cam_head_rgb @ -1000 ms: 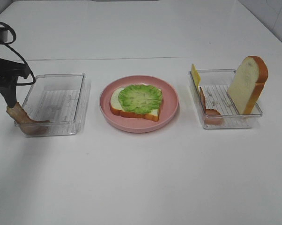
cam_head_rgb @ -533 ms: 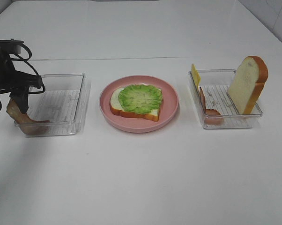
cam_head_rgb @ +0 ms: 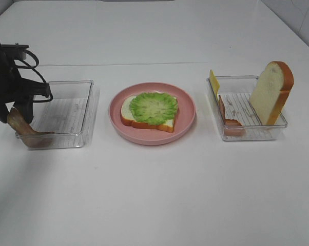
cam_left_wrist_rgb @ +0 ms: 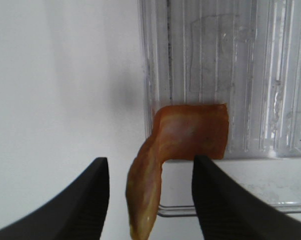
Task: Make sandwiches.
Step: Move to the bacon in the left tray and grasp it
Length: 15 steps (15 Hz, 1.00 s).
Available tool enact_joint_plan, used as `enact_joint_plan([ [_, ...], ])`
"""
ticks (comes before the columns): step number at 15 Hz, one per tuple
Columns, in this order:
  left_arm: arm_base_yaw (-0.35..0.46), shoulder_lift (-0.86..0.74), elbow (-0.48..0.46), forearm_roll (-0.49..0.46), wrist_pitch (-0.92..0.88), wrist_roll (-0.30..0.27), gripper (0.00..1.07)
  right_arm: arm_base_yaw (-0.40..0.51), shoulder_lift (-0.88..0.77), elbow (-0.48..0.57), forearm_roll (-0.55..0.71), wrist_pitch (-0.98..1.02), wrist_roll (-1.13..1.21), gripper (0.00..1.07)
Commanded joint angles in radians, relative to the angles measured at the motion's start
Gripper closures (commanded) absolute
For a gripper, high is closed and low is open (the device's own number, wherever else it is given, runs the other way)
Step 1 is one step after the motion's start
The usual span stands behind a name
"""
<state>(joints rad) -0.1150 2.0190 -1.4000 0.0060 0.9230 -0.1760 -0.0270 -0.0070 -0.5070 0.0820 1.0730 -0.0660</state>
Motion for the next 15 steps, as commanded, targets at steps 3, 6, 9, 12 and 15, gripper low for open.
enact_joint_plan([
  [3, 0.002, 0.022, -0.022, -0.006, 0.036, -0.007, 0.76, -0.007, -0.013, 0.002, 0.002, -0.011, -0.006, 0.32],
  [6, 0.002, 0.022, -0.04, -0.006, 0.041, -0.007, 0.84, -0.007, -0.013, 0.002, 0.002, -0.011, -0.006, 0.32],
  [9, 0.002, 0.025, -0.04, -0.014, 0.062, -0.007, 1.0, -0.007, -0.013, 0.002, 0.002, -0.011, -0.006, 0.32],
  [12, 0.002, 0.025, -0.04, -0.014, 0.066, 0.02, 1.07, -0.007, -0.013, 0.002, 0.002, -0.011, -0.006, 0.32],
  [15, 0.002, -0.016, -0.044, -0.025, 0.062, 0.02, 1.07, -0.007, -0.013, 0.002, 0.002, -0.011, -0.006, 0.32],
])
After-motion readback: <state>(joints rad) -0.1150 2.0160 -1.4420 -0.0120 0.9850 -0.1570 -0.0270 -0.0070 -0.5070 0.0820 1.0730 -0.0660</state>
